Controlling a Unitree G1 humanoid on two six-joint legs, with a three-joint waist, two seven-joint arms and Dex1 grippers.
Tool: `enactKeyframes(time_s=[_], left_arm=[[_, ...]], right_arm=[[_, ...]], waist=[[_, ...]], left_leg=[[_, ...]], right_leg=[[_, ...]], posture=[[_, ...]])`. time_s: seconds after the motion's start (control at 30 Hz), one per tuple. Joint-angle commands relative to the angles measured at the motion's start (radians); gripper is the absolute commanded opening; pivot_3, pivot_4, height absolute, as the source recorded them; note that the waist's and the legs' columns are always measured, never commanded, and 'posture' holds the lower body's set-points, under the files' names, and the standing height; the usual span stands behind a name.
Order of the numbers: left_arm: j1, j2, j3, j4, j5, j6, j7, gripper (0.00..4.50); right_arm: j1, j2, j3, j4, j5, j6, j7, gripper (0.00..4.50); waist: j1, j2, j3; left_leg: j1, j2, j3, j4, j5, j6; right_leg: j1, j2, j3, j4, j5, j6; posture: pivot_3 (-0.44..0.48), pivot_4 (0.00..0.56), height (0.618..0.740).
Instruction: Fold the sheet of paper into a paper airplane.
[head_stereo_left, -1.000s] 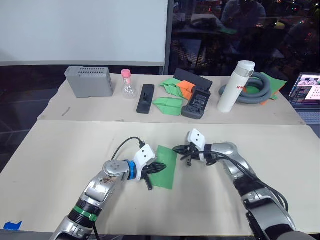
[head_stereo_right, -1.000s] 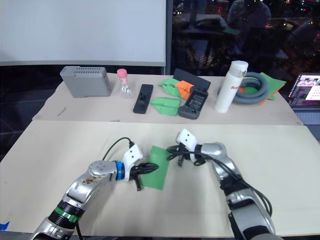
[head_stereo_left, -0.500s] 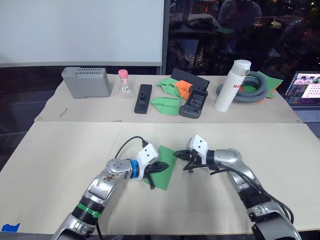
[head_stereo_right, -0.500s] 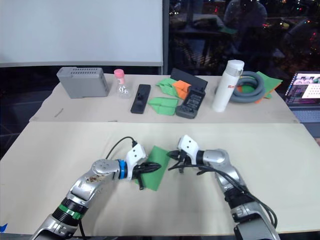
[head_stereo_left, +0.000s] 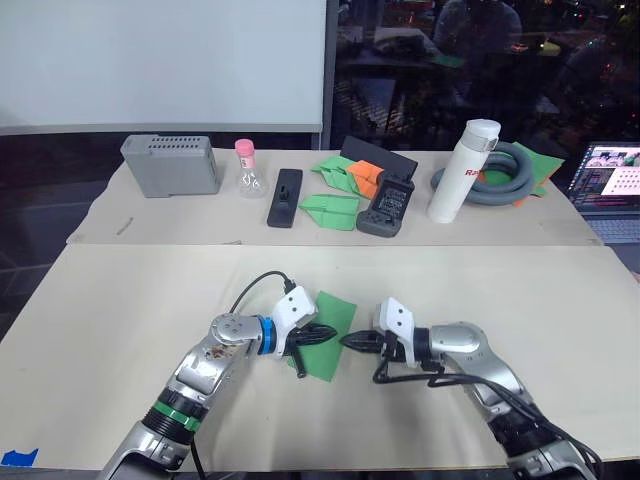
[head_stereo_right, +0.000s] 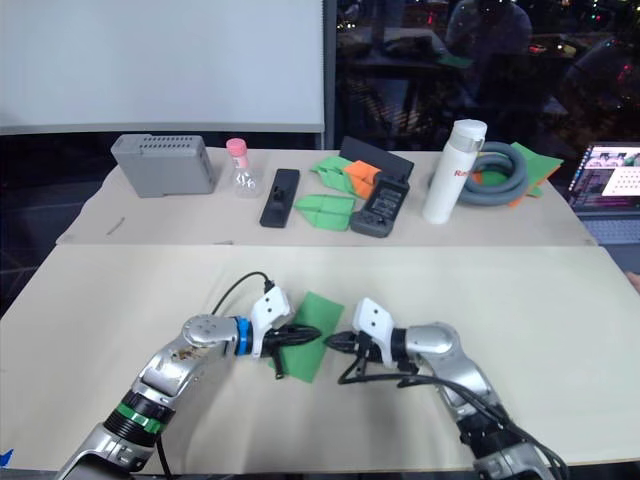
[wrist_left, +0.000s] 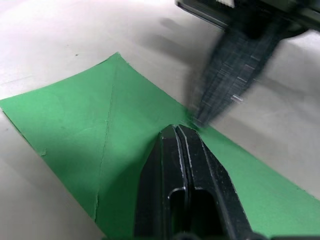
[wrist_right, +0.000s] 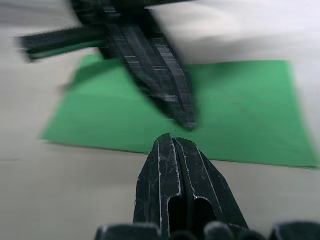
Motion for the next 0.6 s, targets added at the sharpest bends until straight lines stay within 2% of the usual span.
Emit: enactKeyframes(time_s=[0.03, 0.2, 0.4, 0.6], left_arm=[[0.003, 0.002, -0.011, 0.033, 0.018, 0.01, 0.002, 0.0], [0.005, 0.001, -0.029, 0.031, 0.015, 0.015, -0.019, 0.0], [0.0, -0.005, -0.024, 0.042, 0.014, 0.008, -0.017, 0.0], [0.005, 0.01, 0.036, 0.007, -0.041, 0.04, -0.029, 0.0]], right_arm=[[0.051, -0.016, 0.049, -0.075, 0.008, 0.057, 0.016, 0.01], [0.106, -0.051, 0.096, -0.174, 0.018, 0.116, 0.03, 0.01], [0.097, -0.074, 0.103, -0.191, 0.028, 0.147, 0.036, 0.01], [0.05, -0.116, 0.03, -0.267, 0.142, 0.246, 0.067, 0.01]], waist=[[0.0, 0.0, 0.0], [0.003, 0.0, 0.0], [0.01, 0.0, 0.0], [0.013, 0.0, 0.0]], left_leg=[[0.0, 0.0, 0.0, 0.0, 0.0, 0.0], [0.0, 0.0, 0.0, 0.0, 0.0, 0.001], [0.001, 0.0, 0.0, 0.0, -0.001, 0.001], [0.0, 0.0, 0.0, 0.001, -0.001, 0.002]], right_leg=[[0.0, 0.001, 0.0, 0.0, 0.0, 0.0], [0.0, 0.001, 0.0, 0.0, 0.0, 0.0], [0.001, 0.003, 0.0, 0.0, 0.0, 0.0], [0.0, 0.003, -0.001, 0.0, 0.0, 0.0]], posture=[[0.0, 0.15, 0.74], [0.0, 0.15, 0.74], [0.0, 0.15, 0.74], [0.0, 0.15, 0.74]])
